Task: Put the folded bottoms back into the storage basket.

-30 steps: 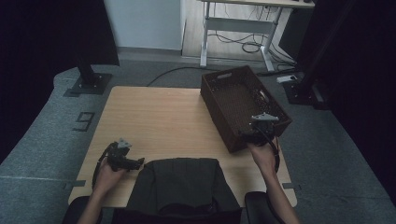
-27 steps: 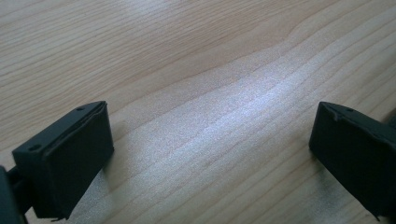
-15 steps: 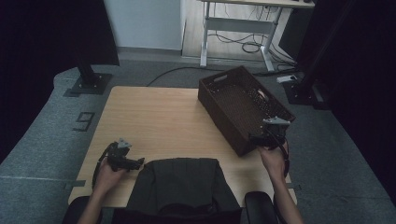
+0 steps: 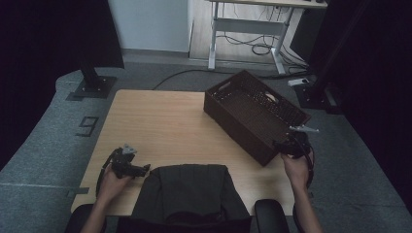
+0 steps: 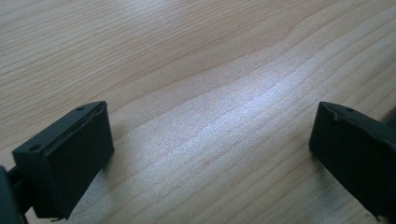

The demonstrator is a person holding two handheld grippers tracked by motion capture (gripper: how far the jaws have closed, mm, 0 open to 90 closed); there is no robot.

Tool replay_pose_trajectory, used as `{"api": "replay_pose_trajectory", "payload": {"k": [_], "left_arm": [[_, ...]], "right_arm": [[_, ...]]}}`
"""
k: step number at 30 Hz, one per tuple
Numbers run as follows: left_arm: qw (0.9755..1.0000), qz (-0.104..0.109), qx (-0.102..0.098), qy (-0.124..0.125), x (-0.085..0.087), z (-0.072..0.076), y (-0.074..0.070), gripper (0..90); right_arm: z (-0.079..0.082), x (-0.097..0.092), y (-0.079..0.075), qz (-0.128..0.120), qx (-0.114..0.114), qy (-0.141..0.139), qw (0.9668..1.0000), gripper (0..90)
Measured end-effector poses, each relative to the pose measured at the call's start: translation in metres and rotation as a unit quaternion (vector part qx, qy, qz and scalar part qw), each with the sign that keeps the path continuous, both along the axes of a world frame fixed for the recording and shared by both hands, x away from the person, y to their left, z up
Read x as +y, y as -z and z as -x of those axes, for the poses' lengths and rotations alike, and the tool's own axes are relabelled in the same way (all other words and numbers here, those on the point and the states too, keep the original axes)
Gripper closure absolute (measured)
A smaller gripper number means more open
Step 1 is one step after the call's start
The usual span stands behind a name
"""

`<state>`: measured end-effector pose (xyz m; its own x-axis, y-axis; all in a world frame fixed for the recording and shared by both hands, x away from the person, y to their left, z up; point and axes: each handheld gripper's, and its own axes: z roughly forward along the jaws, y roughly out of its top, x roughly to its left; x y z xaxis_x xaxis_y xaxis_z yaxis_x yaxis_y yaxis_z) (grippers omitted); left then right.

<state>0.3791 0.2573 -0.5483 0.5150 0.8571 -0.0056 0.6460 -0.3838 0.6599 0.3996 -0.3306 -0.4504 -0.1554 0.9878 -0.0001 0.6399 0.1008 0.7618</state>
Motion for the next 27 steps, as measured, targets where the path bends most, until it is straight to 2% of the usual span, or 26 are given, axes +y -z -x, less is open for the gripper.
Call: {"api": "replay_pose_trajectory", "payload": {"k": [6, 14, 20, 27], "left_arm": [[1.0, 0.0, 0.0, 0.0, 0.0, 0.0, 0.0, 0.0], [1.0, 0.0, 0.0, 0.0, 0.0, 0.0, 0.0, 0.0], [1.0, 0.0, 0.0, 0.0, 0.0, 0.0, 0.0, 0.0], [1.0, 0.0, 0.0, 0.0, 0.0, 0.0, 0.0, 0.0]], "right_arm": [[0.004, -0.012, 0.0, 0.005, 0.007, 0.02, 0.9998, 39.0], [0.006, -0.035, 0.0, -0.023, 0.019, 0.039, 0.9988, 51.0], [0.007, -0.046, 0.0, -0.041, 0.025, 0.047, 0.9978, 58.4], [0.006, -0.042, -0.001, -0.025, 0.032, 0.047, 0.9981, 59.7]]}}
